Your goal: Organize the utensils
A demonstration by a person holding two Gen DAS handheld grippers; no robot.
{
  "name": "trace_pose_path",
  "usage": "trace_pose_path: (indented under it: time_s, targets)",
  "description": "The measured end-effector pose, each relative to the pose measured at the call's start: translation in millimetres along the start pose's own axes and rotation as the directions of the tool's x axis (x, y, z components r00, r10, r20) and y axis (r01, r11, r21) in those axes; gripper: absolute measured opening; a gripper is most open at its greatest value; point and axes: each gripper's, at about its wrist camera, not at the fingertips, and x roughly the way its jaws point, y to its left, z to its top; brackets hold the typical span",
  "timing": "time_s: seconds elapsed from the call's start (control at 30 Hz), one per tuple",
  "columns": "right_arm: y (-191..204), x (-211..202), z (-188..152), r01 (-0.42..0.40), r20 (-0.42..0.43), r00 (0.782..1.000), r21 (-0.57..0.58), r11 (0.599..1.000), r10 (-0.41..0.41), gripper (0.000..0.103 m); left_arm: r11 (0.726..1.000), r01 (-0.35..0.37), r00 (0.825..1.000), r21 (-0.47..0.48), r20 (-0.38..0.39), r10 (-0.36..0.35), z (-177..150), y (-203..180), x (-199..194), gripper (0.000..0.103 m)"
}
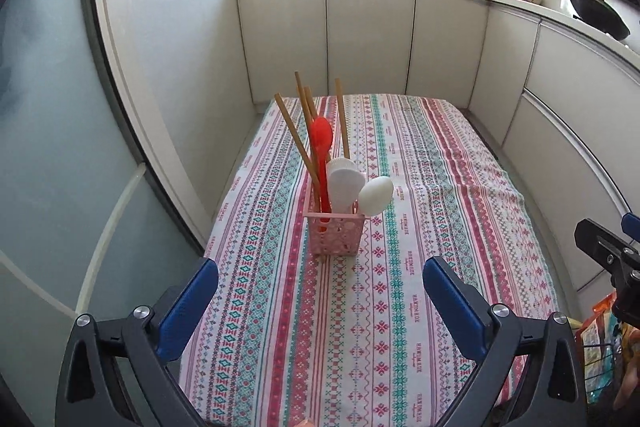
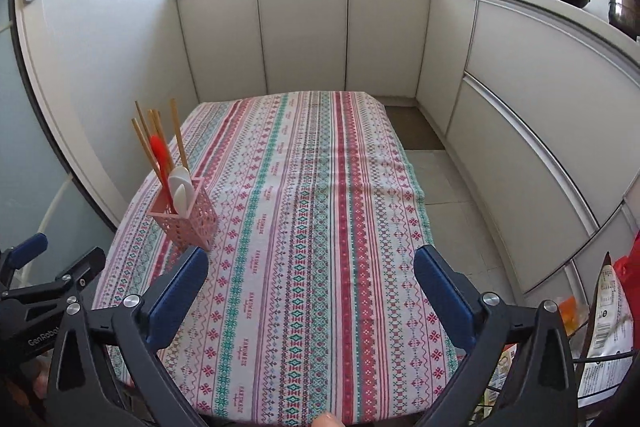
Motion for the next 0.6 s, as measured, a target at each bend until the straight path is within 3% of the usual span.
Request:
trace_pose_path:
  time_s: [0.6]
  targets:
    - [0.7, 2.8, -1.1, 0.011, 0.009, 1.000, 0.025, 1.000, -0.011, 0.103, 1.000, -0.020, 0.999, -0.008, 0.025, 0.021, -0.4, -6.6, -0.7, 0.103]
